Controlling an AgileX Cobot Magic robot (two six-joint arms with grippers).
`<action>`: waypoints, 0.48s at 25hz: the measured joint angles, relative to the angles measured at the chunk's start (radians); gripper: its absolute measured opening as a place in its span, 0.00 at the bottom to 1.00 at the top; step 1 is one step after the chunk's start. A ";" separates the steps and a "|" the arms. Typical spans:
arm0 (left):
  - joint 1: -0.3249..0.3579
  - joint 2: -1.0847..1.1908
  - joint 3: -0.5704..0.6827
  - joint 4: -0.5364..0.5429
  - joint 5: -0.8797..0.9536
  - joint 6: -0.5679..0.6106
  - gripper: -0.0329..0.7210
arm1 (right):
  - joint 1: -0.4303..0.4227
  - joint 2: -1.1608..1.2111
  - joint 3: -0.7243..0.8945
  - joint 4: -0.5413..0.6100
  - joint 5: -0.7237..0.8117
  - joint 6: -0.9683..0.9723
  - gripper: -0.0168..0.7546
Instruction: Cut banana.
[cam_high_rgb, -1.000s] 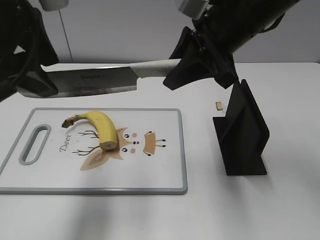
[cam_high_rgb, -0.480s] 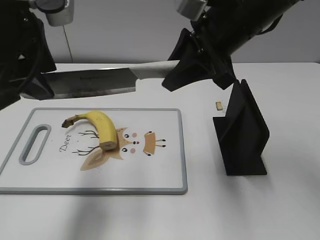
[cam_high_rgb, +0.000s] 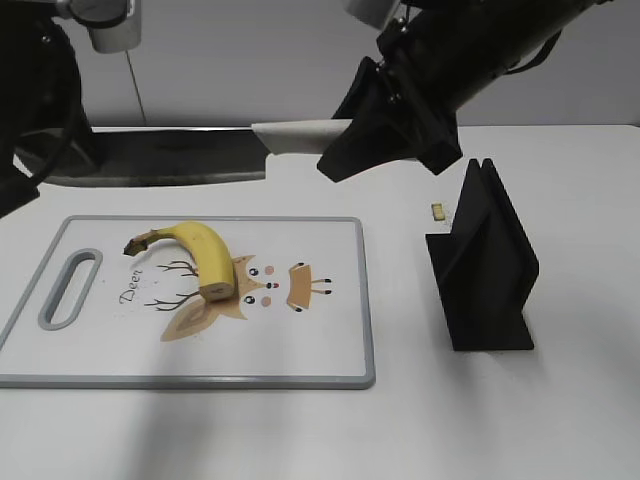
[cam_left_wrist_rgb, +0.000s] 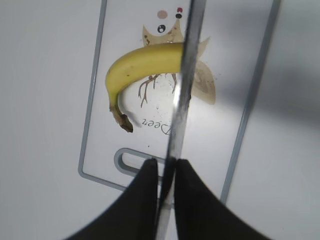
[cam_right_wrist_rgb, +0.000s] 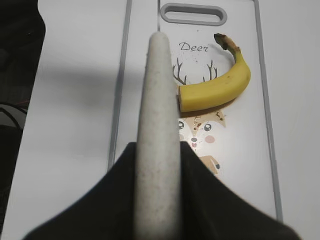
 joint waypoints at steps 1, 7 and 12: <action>0.000 0.000 0.000 0.001 0.000 0.000 0.12 | 0.000 0.000 0.000 0.000 0.000 0.023 0.25; 0.000 0.002 0.005 0.005 -0.010 0.000 0.05 | 0.002 0.000 -0.002 -0.026 0.001 0.101 0.25; -0.001 0.008 0.068 0.023 -0.088 -0.021 0.04 | 0.005 0.012 -0.002 -0.057 0.000 0.183 0.26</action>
